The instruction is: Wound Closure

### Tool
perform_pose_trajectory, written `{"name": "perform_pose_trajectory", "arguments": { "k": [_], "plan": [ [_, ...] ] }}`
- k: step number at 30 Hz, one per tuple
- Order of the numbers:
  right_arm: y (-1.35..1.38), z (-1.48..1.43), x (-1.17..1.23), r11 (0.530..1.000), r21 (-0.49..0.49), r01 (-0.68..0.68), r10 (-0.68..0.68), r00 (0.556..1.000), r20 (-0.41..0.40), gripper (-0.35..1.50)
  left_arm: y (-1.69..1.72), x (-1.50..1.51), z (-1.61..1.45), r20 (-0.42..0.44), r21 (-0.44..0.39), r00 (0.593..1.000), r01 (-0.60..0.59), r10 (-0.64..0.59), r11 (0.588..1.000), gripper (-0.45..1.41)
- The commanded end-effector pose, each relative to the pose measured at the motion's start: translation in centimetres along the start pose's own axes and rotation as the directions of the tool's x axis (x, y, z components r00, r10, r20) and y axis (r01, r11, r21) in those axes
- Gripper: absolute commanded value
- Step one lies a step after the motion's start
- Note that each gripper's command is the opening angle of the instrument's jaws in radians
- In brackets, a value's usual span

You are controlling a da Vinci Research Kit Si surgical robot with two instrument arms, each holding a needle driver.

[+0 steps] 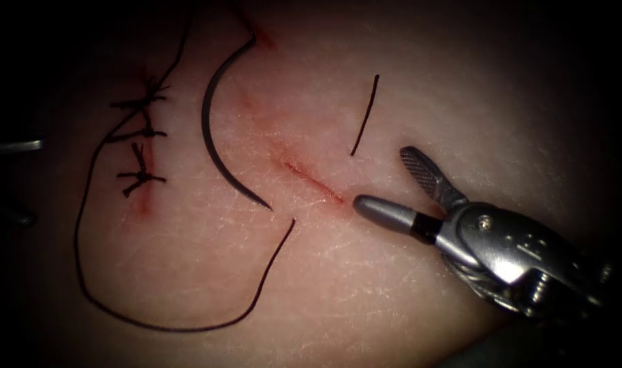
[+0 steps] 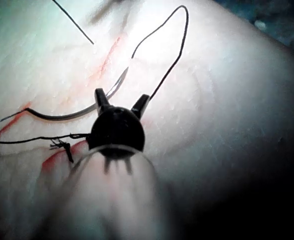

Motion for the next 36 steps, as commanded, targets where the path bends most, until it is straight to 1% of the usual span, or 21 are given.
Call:
{"name": "perform_pose_trajectory", "arguments": {
  "k": [1, 6, 9, 11, 14, 15, 17, 18, 21, 22, 23, 25, 27, 29, 33, 36],
  "plan": [
    [-0.04, 0.07, -0.04, 1.000, 0.002, 0.000, 0.000, 1.000, -0.001, 1.21, -0.01, -0.03, 0.13, 0.009, 0.003, 1.000, -0.025, 0.024, 1.000, 0.58],
    [-0.04, 0.07, -0.05, 1.000, 0.003, 0.007, -0.007, 1.000, -0.003, 1.20, 0.01, -0.06, 0.33, 0.040, 0.005, 0.994, -0.101, 0.100, 0.995, 0.56],
    [-0.05, 0.07, -0.05, 1.000, 0.003, 0.008, -0.008, 1.000, -0.003, 1.20, -0.04, -0.04, 0.48, 0.055, 0.017, 0.989, -0.137, 0.136, 0.990, 0.56],
    [-0.05, 0.07, -0.07, 1.000, 0.004, 0.009, -0.009, 1.000, -0.004, 1.20, -0.10, -0.01, 0.60, 0.069, 0.026, 0.984, -0.164, 0.162, 0.986, 0.61],
    [-0.06, 0.06, -0.10, 1.000, 0.006, 0.012, -0.012, 1.000, -0.004, 1.20, -0.14, 0.03, 0.71, 0.077, 0.038, 0.980, -0.186, 0.183, 0.982, 0.59],
    [-0.07, 0.06, -0.11, 1.000, 0.007, 0.013, -0.013, 1.000, -0.005, 1.20, -0.14, 0.03, 0.73, 0.078, 0.039, 0.980, -0.186, 0.183, 0.982, 0.49],
    [-0.07, 0.05, -0.12, 1.000, 0.010, 0.015, -0.015, 1.000, -0.003, 1.18, -0.14, 0.02, 0.72, 0.077, 0.039, 0.980, -0.187, 0.184, 0.982, 0.12],
    [-0.07, 0.04, -0.13, 1.000, 0.011, 0.015, -0.015, 1.000, -0.004, 1.18, -0.14, 0.02, 0.71, 0.076, 0.038, 0.980, -0.188, 0.184, 0.982, 0.02],
    [-0.08, 0.04, -0.14, 1.000, 0.012, 0.017, -0.017, 1.000, -0.005, 1.16, -0.15, -0.01, 0.68, 0.070, 0.034, 0.980, -0.191, 0.188, 0.981, 0.01],
    [-0.08, 0.04, -0.14, 1.000, 0.012, 0.017, -0.017, 1.000, -0.002, 1.16, -0.12, -0.03, 0.67, 0.073, 0.034, 0.979, -0.194, 0.191, 0.980, 0.07],
    [-0.08, 0.04, -0.14, 1.000, 0.012, 0.017, -0.017, 1.000, -0.003, 1.16, -0.05, -0.04, 0.69, 0.095, 0.013, 0.976, -0.198, 0.196, 0.980, 0.34],
    [-0.08, 0.04, -0.15, 1.000, 0.012, 0.018, -0.018, 1.000, -0.003, 1.16, 0.00, -0.05, 0.72, 0.112, -0.014, 0.973, -0.201, 0.201, 0.980, 0.39],
    [-0.09, 0.04, -0.16, 1.000, 0.013, 0.019, -0.019, 1.000, -0.004, 1.16, 0.04, -0.06, 0.76, 0.120, -0.015, 0.972, -0.203, 0.203, 0.979, 0.53],
    [-0.09, 0.04, -0.18, 1.000, 0.013, 0.021, -0.021, 1.000, -0.003, 1.16, 0.05, -0.06, 0.78, 0.123, -0.013, 0.971, -0.204, 0.204, 0.979, 0.78],
    [-0.11, 0.04, -0.23, 1.000, 0.017, 0.027, -0.027, 1.000, 0.002, 1.16, 0.07, -0.06, 0.81, 0.129, -0.015, 0.970, -0.205, 0.205, 0.979, 0.91],
    [-0.12, 0.04, -0.26, 0.999, 0.019, 0.029, -0.029, 1.000, 0.002, 1.16, 0.07, -0.06, 0.82, 0.132, -0.024, 0.968, -0.210, 0.212, 0.977, 0.91]
  ]
}}
